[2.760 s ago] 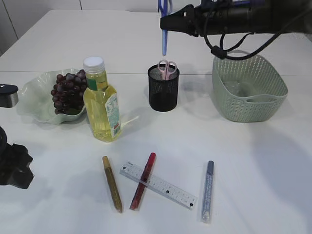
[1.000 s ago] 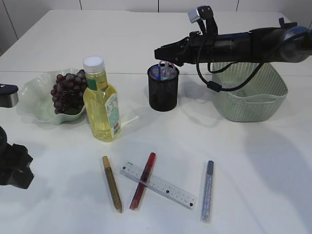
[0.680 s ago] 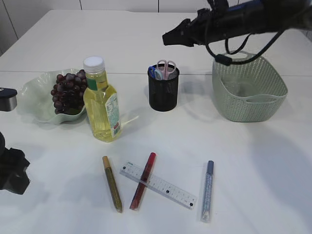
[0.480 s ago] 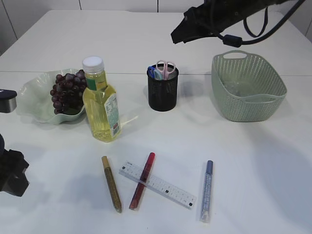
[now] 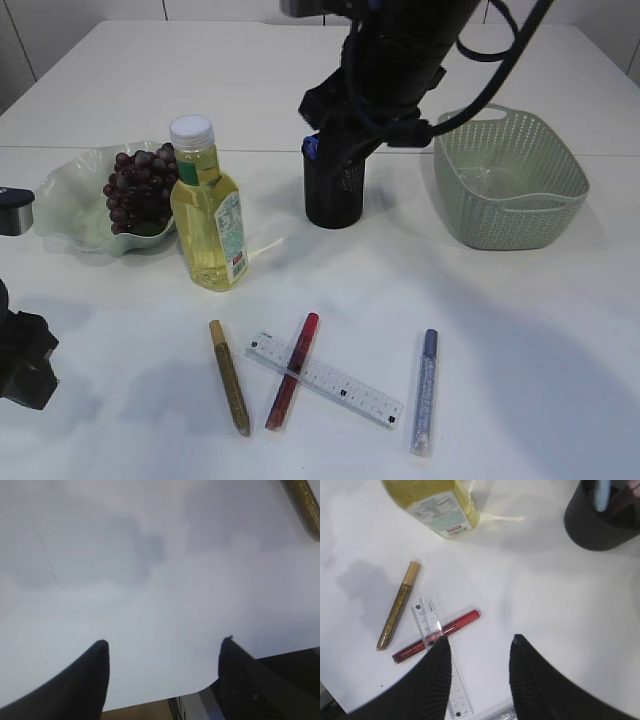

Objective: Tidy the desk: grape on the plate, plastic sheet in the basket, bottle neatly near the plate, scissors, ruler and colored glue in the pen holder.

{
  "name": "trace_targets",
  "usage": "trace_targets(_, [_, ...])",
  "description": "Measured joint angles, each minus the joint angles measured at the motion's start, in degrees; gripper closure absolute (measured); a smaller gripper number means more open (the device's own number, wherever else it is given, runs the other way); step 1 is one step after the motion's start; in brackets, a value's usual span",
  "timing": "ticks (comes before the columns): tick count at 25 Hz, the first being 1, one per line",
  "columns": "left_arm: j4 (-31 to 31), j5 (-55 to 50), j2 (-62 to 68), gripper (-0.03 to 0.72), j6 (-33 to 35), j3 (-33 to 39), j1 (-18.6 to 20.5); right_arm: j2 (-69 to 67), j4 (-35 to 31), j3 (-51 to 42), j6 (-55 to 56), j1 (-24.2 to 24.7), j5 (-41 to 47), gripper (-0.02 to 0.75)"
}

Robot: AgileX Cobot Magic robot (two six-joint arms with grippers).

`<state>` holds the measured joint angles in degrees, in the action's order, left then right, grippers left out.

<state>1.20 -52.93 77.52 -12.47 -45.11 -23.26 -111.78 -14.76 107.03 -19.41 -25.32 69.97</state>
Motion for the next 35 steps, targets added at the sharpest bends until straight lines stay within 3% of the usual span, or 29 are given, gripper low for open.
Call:
trace_targets(5, [-0.3,1.4,0.0,0.19,0.0,0.0,0.0,-0.7,2.3,0.0,2.1,-6.4,0.5,0.344])
trace_targets(11, [-1.2,4.8,0.0,0.19,0.0,0.0,0.4,-4.9,2.4,0.0,4.6,-8.6,0.7,0.309])
trace_targets(20, [-1.2,4.1,-0.7,0.19,0.0,0.0,10.0,-10.5,2.8,-0.1,3.9,-10.6,0.7,0.307])
trace_targets(25, [-0.8,3.9,-2.4,0.19,0.0,0.0,10.2,-13.4,2.9,-0.1,1.1,-12.5,0.6,0.289])
trace_targets(30, [-0.2,3.3,-2.5,0.19,0.0,0.0,10.2,-15.9,4.2,-0.1,-3.0,-13.6,-0.9,0.204])
trace_targets(35, [-0.1,2.9,-2.5,0.19,0.0,0.0,10.2,-16.6,5.4,-0.1,-3.9,-13.7,-1.5,0.192])
